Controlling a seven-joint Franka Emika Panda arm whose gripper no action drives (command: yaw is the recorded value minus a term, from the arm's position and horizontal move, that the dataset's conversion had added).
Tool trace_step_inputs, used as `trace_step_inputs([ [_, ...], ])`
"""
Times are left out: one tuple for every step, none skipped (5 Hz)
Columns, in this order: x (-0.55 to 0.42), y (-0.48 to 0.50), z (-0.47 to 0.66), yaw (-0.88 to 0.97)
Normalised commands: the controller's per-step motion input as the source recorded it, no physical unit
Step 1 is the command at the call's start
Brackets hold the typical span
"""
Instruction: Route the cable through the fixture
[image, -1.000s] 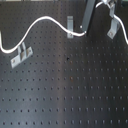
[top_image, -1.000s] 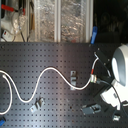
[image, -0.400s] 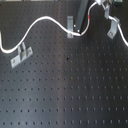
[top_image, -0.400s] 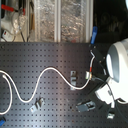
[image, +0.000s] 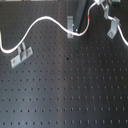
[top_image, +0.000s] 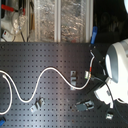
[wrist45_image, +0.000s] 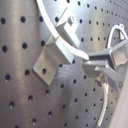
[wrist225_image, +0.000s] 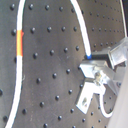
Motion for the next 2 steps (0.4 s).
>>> trace_step_inputs([
  [-0.291,0.088,0.00,0.00],
  [-0.216,0.210,-0.12,0.00],
])
